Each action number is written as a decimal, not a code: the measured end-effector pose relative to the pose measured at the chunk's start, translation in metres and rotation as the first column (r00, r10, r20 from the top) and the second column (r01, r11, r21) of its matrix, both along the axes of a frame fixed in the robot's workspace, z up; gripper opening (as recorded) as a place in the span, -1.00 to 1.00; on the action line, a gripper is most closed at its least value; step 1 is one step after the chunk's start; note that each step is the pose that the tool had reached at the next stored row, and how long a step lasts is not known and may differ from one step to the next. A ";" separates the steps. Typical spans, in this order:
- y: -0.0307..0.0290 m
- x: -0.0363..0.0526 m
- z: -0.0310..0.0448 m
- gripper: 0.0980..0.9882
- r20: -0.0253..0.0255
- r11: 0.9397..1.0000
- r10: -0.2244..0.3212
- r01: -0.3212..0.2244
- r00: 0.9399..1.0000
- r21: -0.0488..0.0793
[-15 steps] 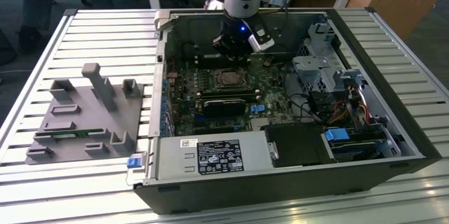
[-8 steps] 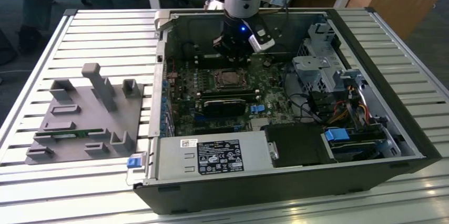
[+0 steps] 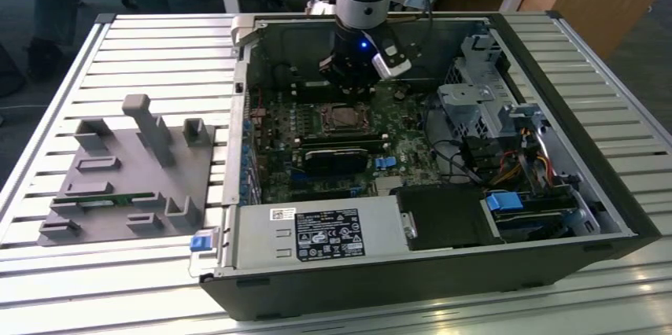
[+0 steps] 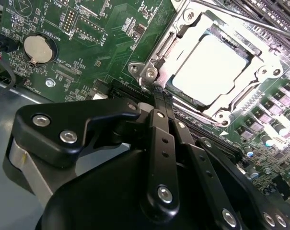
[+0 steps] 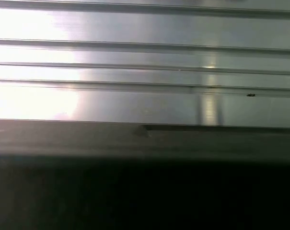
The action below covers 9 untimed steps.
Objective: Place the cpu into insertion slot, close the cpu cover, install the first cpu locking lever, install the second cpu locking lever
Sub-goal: 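Install the first cpu locking lever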
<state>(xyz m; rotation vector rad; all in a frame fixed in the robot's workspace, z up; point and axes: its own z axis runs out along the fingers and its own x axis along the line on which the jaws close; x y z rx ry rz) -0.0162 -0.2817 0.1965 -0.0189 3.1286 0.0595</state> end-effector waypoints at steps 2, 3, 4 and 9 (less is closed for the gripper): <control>0.0002 0.0001 -0.0002 -0.98 0.000 1.000 0.000 0.000 1.000 0.000; 0.0004 0.0002 -0.0003 -0.98 0.000 1.000 0.000 0.000 1.000 0.001; 0.0005 0.0002 -0.0003 -0.98 0.000 1.000 0.000 0.000 1.000 0.001; 0.0006 0.0002 0.0055 -0.98 0.000 1.000 0.000 0.000 1.000 0.001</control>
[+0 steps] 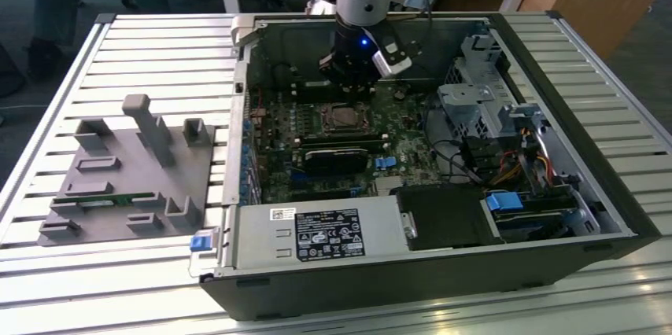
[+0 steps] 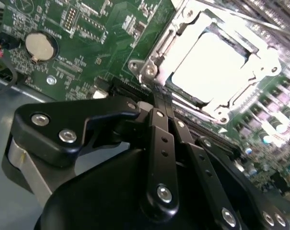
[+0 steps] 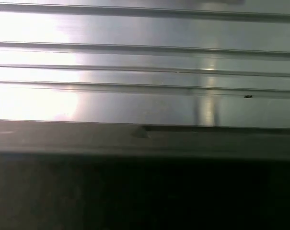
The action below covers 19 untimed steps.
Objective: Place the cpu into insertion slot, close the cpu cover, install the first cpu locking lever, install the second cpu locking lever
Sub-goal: 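Install the first cpu locking lever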
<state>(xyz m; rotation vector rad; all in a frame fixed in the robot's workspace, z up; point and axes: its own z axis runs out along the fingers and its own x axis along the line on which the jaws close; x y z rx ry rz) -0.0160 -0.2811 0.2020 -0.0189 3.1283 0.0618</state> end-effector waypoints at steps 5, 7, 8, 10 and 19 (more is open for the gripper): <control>0.0000 0.0004 0.0070 -0.98 -0.002 1.000 0.000 0.000 1.000 0.000; -0.0003 0.0003 0.0070 -0.98 -0.002 1.000 0.000 0.000 1.000 0.000; -0.0006 0.0003 0.0071 -0.98 -0.002 1.000 0.000 0.000 1.000 0.000; -0.0012 0.0003 0.0071 -0.98 -0.002 1.000 0.000 0.000 1.000 0.000; -0.0048 0.0004 0.0071 -0.98 -0.002 1.000 0.000 0.000 1.000 0.000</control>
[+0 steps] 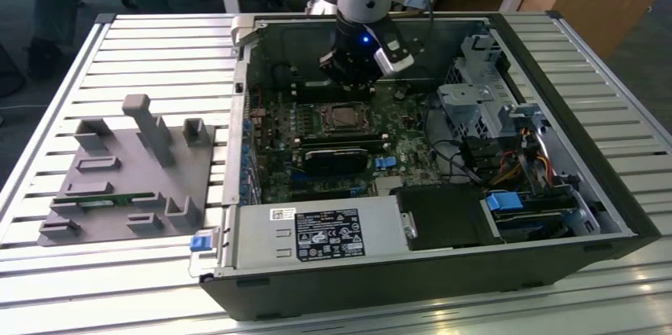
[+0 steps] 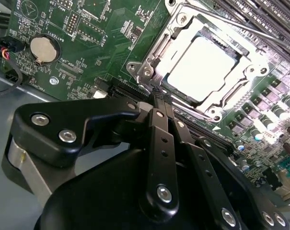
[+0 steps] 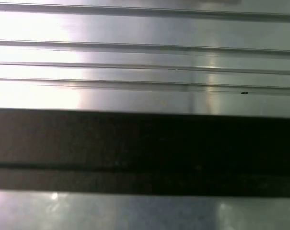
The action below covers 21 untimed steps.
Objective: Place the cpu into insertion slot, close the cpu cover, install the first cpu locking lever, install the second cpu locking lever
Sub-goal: 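Install the first cpu locking lever, then install the second cpu locking lever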
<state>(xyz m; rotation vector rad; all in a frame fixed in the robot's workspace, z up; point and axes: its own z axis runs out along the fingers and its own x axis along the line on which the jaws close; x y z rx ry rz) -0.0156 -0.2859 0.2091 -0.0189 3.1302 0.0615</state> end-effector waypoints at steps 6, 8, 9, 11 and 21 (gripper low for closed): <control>-0.0027 0.0000 0.0000 -0.98 0.000 1.000 0.000 0.000 1.000 0.000; -0.0039 0.0000 0.0000 -0.98 0.000 1.000 0.000 0.000 1.000 0.000; -0.0045 0.0000 0.0000 -0.98 0.000 1.000 0.000 0.000 1.000 0.000; -0.0056 0.0000 0.0000 -0.98 0.000 1.000 0.000 0.000 1.000 0.000; -0.0112 0.0000 0.0000 -0.98 0.000 1.000 0.000 0.000 1.000 0.000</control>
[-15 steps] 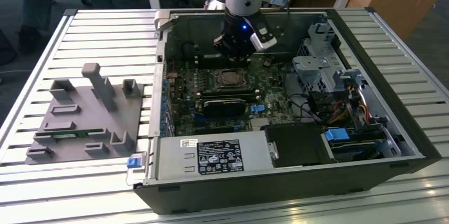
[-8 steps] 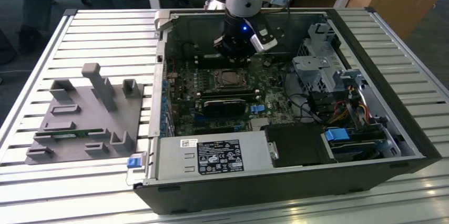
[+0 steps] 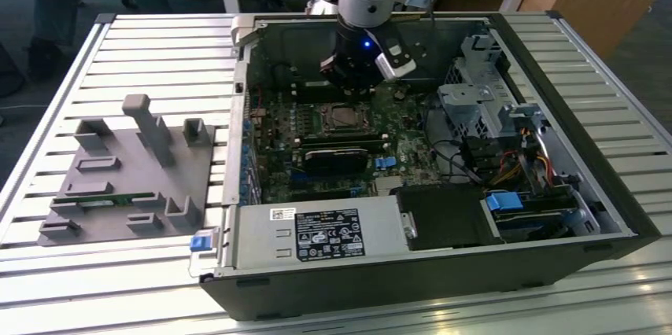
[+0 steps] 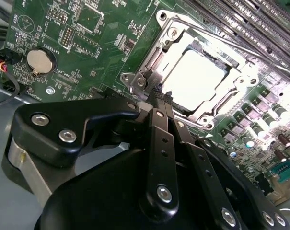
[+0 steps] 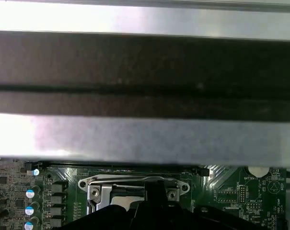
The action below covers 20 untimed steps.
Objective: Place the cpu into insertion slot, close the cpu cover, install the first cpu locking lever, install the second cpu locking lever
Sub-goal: 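Install the second cpu locking lever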
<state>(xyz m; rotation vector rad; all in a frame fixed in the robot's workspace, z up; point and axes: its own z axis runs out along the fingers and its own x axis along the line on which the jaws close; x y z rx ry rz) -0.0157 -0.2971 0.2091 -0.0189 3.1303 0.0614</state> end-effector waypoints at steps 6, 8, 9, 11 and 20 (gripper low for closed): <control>-0.0034 0.0000 -0.0004 -0.98 0.000 1.000 0.000 0.000 1.000 -0.003; -0.0052 0.0000 -0.0005 -0.98 0.000 1.000 0.000 0.000 1.000 -0.003; -0.0059 0.0000 -0.0005 -0.98 0.000 1.000 0.000 0.000 1.000 -0.003; -0.0064 0.0000 -0.0002 -0.98 0.000 1.000 0.000 0.000 1.000 -0.003; -0.0070 0.0000 0.0160 -0.98 -0.002 1.000 0.000 0.000 1.000 -0.003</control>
